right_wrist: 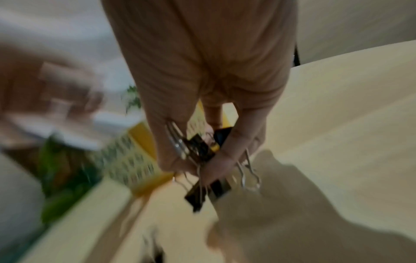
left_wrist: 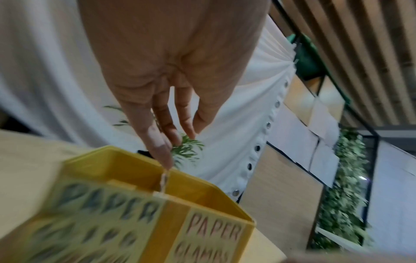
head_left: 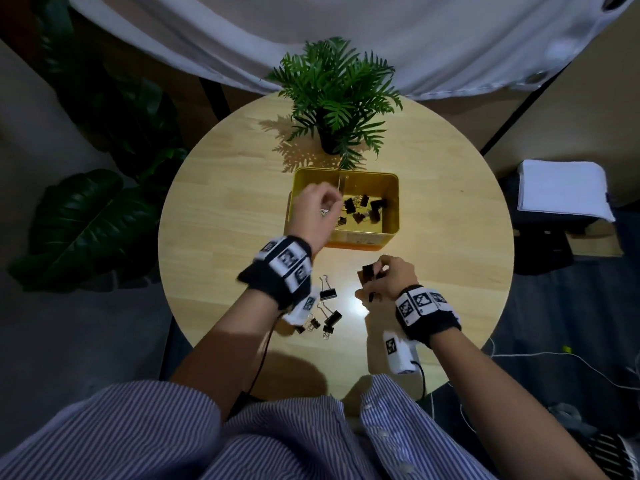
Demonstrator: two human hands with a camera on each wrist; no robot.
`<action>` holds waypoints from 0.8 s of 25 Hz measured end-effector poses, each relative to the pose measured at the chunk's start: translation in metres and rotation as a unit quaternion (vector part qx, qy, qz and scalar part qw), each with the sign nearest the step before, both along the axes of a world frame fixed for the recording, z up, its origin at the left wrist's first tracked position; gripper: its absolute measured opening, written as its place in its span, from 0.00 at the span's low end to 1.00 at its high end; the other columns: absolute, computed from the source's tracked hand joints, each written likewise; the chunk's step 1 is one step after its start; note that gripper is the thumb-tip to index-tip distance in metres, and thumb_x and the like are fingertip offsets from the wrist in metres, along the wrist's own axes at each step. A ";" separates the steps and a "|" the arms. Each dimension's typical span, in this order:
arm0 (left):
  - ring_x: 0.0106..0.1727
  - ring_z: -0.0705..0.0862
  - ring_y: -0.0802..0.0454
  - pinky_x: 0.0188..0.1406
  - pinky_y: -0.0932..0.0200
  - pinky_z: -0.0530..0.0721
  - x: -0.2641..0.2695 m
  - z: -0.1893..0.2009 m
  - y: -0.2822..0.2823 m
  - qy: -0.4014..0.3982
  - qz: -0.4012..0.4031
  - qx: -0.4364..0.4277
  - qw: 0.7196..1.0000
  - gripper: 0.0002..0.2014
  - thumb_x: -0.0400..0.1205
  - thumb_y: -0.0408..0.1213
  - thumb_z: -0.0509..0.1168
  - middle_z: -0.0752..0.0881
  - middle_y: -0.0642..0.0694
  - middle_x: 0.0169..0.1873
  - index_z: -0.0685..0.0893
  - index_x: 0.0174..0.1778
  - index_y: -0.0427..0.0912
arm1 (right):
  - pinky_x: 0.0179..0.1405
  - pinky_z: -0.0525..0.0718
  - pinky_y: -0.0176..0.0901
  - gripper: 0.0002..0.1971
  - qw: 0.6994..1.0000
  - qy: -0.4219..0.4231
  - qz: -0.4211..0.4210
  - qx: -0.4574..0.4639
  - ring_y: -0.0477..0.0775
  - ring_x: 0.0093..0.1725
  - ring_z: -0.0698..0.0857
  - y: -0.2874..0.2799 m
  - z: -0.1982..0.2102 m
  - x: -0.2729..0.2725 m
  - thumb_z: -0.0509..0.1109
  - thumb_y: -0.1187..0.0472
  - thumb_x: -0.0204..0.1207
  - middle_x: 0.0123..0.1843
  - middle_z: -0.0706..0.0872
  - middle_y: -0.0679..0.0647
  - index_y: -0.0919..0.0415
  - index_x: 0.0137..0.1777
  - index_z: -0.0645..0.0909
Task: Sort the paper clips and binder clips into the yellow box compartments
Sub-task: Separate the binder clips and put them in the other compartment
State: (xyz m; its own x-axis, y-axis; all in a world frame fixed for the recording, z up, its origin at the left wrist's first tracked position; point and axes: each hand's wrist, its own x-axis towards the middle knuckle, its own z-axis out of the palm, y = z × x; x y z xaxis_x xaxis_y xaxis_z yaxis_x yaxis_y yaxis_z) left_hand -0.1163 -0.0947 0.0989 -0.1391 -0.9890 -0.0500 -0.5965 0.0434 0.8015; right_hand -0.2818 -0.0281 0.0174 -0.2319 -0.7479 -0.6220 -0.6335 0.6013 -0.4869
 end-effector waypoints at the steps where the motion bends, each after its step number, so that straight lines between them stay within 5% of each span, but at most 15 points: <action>1: 0.48 0.81 0.54 0.46 0.72 0.78 0.018 -0.011 0.013 0.009 0.030 0.017 0.999 0.06 0.82 0.30 0.65 0.85 0.45 0.49 0.84 0.53 0.39 | 0.37 0.90 0.48 0.17 0.999 -0.032 -0.010 0.001 0.55 0.41 0.88 -0.002 0.011 -0.004 0.84 0.63 0.54 0.45 0.88 0.57 0.57 0.36 0.77; 3: 0.48 0.84 0.50 0.43 0.70 0.80 0.058 -0.041 0.042 -0.013 0.084 0.102 0.991 0.07 0.82 0.27 0.64 0.87 0.44 0.49 0.84 0.50 0.43 | 0.30 0.87 0.40 0.13 0.993 -0.116 -0.006 -0.012 0.50 0.34 0.89 -0.012 0.041 -0.011 0.80 0.67 0.63 0.45 0.88 0.60 0.58 0.40 0.78; 5: 0.50 0.85 0.46 0.44 0.58 0.85 0.093 -0.072 0.062 -0.089 0.090 0.253 0.959 0.12 0.80 0.24 0.62 0.85 0.40 0.56 0.81 0.53 0.45 | 0.31 0.85 0.37 0.11 0.984 -0.163 0.008 -0.068 0.49 0.33 0.88 -0.029 0.078 -0.014 0.78 0.67 0.68 0.46 0.86 0.59 0.60 0.44 0.77; 8: 0.48 0.83 0.41 0.34 0.52 0.90 0.107 -0.091 0.076 -0.164 0.025 0.409 0.898 0.28 0.71 0.30 0.73 0.71 0.42 0.62 0.71 0.63 0.51 | 0.27 0.82 0.30 0.10 0.977 -0.098 0.009 -0.187 0.47 0.36 0.84 -0.068 0.115 -0.008 0.77 0.66 0.68 0.43 0.83 0.52 0.61 0.45 0.78; 13: 0.66 0.69 0.41 0.61 0.40 0.83 0.061 -0.102 0.103 -0.273 -0.080 0.329 0.901 0.52 0.48 0.47 0.88 0.61 0.45 0.66 0.65 0.64 0.57 | 0.49 0.83 0.52 0.16 0.935 0.189 0.112 -0.279 0.62 0.55 0.80 -0.078 0.103 0.013 0.74 0.52 0.72 0.59 0.78 0.61 0.59 0.56 0.80; 16: 0.63 0.67 0.40 0.57 0.45 0.82 0.046 -0.118 0.114 -0.307 -0.135 0.252 0.908 0.53 0.51 0.47 0.87 0.61 0.43 0.64 0.63 0.67 0.53 | 0.50 0.85 0.48 0.19 0.949 0.133 0.208 -0.195 0.56 0.51 0.81 -0.025 0.069 0.021 0.77 0.55 0.68 0.57 0.81 0.56 0.56 0.56 0.77; 18: 0.59 0.69 0.42 0.50 0.49 0.81 0.048 -0.123 0.116 -0.288 -0.134 0.216 0.923 0.47 0.56 0.45 0.87 0.63 0.44 0.61 0.65 0.66 0.52 | 0.56 0.84 0.52 0.38 0.948 0.099 0.303 -0.012 0.58 0.53 0.81 0.017 0.036 0.028 0.84 0.50 0.58 0.62 0.76 0.54 0.54 0.67 0.70; 20: 0.56 0.70 0.44 0.47 0.51 0.79 0.054 -0.128 0.116 -0.263 -0.125 0.187 0.938 0.38 0.61 0.43 0.85 0.66 0.45 0.58 0.69 0.61 0.51 | 0.52 0.86 0.57 0.57 0.921 0.111 0.371 0.040 0.62 0.51 0.82 0.041 0.004 0.037 0.88 0.44 0.43 0.65 0.68 0.53 0.44 0.71 0.59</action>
State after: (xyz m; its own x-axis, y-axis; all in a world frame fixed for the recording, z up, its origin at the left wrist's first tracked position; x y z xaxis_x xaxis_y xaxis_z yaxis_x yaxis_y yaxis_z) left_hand -0.0624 0.0210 -0.0287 -0.2233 -0.8282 -0.5140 -0.9227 0.0097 0.3853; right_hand -0.2444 0.0129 0.0209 0.1974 -0.7048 -0.6813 -0.9630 -0.0095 -0.2692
